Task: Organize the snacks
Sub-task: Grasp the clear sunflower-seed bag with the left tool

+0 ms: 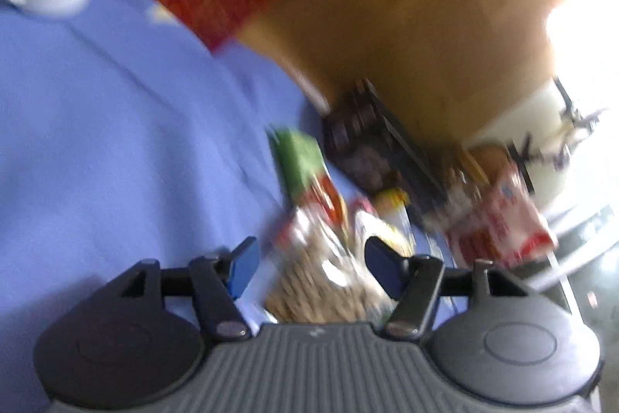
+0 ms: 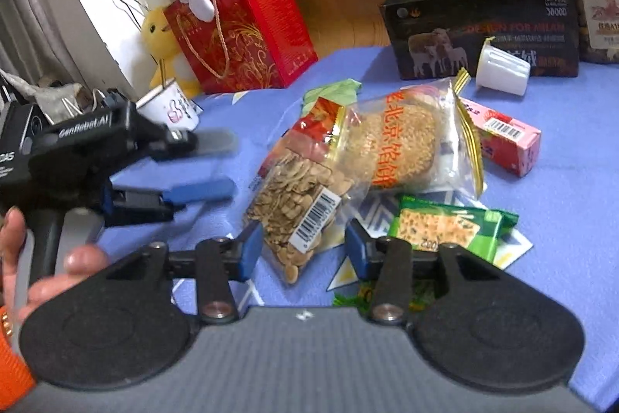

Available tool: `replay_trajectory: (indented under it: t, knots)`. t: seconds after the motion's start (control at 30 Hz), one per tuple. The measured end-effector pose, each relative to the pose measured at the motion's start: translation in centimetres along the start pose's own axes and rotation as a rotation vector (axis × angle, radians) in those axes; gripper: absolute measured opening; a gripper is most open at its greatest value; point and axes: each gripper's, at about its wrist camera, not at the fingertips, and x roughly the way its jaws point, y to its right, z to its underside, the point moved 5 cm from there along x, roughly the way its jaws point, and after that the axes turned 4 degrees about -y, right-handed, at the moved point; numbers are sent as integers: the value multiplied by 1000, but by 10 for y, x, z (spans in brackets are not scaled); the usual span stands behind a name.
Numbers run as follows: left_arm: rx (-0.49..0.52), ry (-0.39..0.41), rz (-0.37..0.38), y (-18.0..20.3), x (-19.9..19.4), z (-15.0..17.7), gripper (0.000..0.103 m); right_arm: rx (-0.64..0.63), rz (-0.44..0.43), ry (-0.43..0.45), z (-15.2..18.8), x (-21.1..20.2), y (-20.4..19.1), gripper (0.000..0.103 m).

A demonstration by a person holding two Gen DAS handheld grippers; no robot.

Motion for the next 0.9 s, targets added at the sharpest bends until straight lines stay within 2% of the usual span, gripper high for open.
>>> replay_trajectory:
  t: [0.07,0.13,0.2,0.27,0.3,0.4,0.43,0.53,0.57,0.77,0.9]
  knots:
    - [-18,3,-4,-7,-3,-8,62,13,-24,14,0,-1,2,49]
    - [-15,-41,17,-8,5,-10,62,22,-29,19,-1,0,2,49]
    - [6,-103,15,-6,19,-2,62,24,-25,20,-2,1,1,48]
    - [46,-113,23,1,24,7,59,21,-30,16,-2,3,-1,43]
    - [70,-110,7,5,24,10,53,19,-19,16,-1,4,-1,34]
    - [105,-140,-47,10,22,24,18,32,-5,4,1,2,3,29]
    - [110,-142,-59,9,19,29,17,53,-22,1,3,-2,5,28]
    - [89,-158,-26,12,7,42,16,68,-48,28,7,-17,8,24]
    - [91,-162,-17,16,5,46,15,73,-50,40,8,-22,8,19]
    - [184,-133,3,59,-8,41,15,95,-74,139,-2,-54,9,19]
    - [241,-150,30,85,4,44,15,119,-64,201,-7,-74,21,19]
